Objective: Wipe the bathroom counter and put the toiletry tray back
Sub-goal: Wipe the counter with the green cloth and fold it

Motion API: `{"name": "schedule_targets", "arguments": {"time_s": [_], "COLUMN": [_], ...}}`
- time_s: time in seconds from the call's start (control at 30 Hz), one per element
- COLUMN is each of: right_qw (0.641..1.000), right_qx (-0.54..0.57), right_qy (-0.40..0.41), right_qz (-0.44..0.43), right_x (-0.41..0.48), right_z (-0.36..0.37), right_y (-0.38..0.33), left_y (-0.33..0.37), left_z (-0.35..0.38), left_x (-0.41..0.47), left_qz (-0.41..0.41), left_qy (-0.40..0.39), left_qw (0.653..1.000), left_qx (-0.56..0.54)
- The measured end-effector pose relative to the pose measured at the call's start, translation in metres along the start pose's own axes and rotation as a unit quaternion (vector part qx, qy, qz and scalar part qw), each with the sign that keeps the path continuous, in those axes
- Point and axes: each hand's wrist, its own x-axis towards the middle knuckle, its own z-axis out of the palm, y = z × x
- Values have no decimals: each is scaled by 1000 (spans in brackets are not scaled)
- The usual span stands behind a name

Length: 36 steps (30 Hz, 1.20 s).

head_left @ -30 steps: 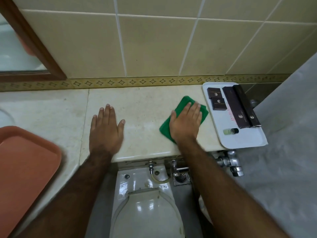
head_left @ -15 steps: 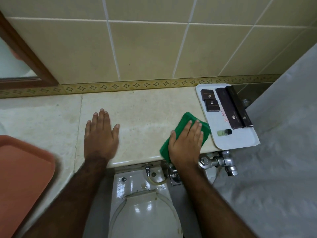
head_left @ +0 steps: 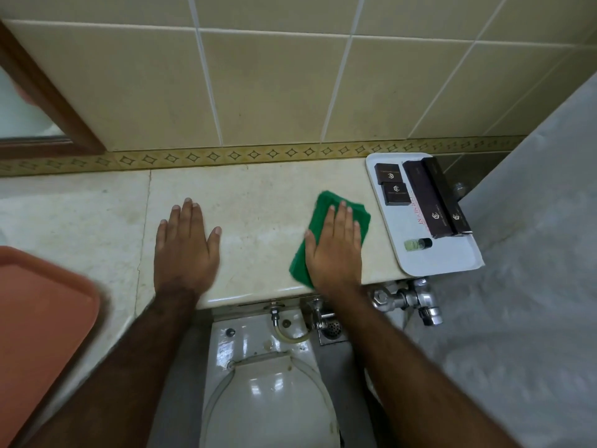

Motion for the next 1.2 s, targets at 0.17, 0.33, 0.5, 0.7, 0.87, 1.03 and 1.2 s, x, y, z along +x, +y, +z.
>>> {"name": "schedule_targets", "arguments": {"time_s": [0.17,0.33,0.5,0.7,0.87,1.03,1.2], "right_qw": [999,1000,998,973,908,900,952], "right_qx": [-15,1,-11,-9,-22,-24,78], "right_qy": [-1,9,8,-28,-46,-72,-72], "right_qz": [42,6,-59,-231,-415,-429,-288], "right_x": [-21,51,95,63,20,13,-16], "right_z": [0,-9,-7,7,9,-2,-25], "right_y": [1,-12,-46,-80,-44,-29,-26], "left_y": [5,1,-1,-3,-5,-3,-10], "left_z": [-5,-2,4,3,-2,-2,-17], "left_x": [-1,2,5,4,2,4,0], "left_qz": [-4,-6,-12,-22,-24,-18,-46], "left_qy": [-6,-2,6,10,19,6,-17], "left_qw": [1000,1000,1000,998,992,994,966], "left_qx": [-4,-3,0,-64,-123,-104,-255]}}
